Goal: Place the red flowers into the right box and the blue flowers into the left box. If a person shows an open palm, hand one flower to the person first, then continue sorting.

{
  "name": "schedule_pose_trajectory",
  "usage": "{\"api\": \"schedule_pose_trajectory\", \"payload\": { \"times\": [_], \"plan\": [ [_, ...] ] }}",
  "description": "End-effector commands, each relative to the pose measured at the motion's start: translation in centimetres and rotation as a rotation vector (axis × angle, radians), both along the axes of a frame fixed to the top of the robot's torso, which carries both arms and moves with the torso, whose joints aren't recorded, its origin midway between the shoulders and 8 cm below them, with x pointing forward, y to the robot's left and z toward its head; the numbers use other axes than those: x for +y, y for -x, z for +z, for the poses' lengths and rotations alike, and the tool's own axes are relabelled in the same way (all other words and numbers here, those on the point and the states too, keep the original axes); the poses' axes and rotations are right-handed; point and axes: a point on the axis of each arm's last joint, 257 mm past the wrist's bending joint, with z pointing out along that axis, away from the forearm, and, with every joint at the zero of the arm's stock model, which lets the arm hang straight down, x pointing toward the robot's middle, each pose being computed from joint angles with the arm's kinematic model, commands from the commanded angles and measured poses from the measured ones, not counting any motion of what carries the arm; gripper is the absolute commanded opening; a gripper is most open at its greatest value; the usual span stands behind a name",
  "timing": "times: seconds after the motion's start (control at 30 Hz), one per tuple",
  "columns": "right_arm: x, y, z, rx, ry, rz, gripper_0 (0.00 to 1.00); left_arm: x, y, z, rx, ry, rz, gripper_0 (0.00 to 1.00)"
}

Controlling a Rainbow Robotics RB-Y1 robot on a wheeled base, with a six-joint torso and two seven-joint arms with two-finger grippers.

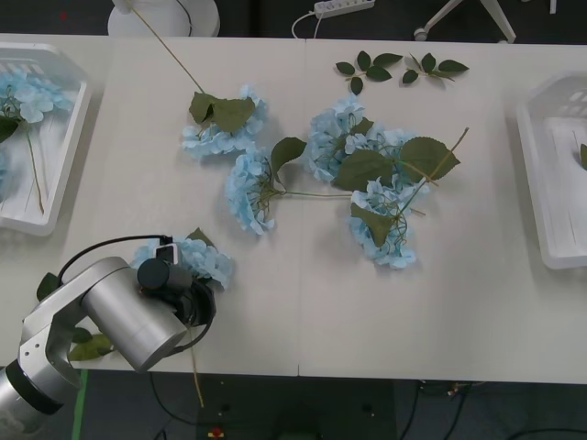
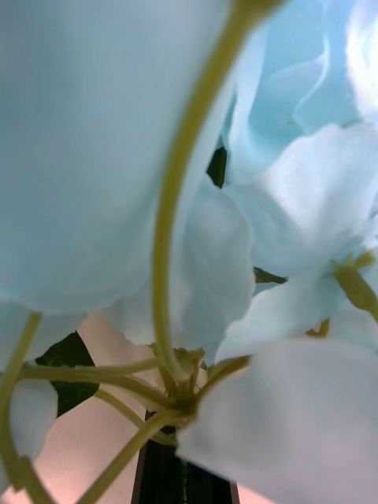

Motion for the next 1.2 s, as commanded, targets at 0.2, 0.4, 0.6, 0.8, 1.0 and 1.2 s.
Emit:
{"api": "schedule_pose_trajectory", "payload": {
  "times": [0.2, 0.4, 0.6, 0.8, 1.0, 1.2],
  "plan": [
    [-8.2, 3.4, -2.8, -0.033, 0.115, -0.156, 0.0, 4.1, -4.2, 5.5, -0.121, -0.094, -0.023, 0.0],
    [-8.3, 4.0, -9.3, -0.046, 0.103, -0.203, 0.0, 7.8, -7.7, 12.2, -0.163, -0.106, 0.022, 0.0],
    [-7.1, 3.6, -12.0, -0.078, 0.081, -0.237, 0.0, 11.7, -10.3, 19.8, -0.2, -0.118, 0.092, 0.0],
    [-6.4, 2.9, -12.4, -0.098, 0.066, -0.244, 0.0, 19.1, -13.3, 27.7, -0.245, -0.334, 0.109, 0.0],
    [-6.2, 2.0, -11.5, -0.135, 0.072, -0.229, 0.39, 26.0, -17.7, 33.7, -0.299, -0.509, 0.028, 0.0],
    [-7.0, 1.5, -9.0, -0.166, 0.086, -0.227, 0.78, 33.7, -20.0, 36.3, -0.308, -0.722, -0.016, 0.0]
  ]
}}
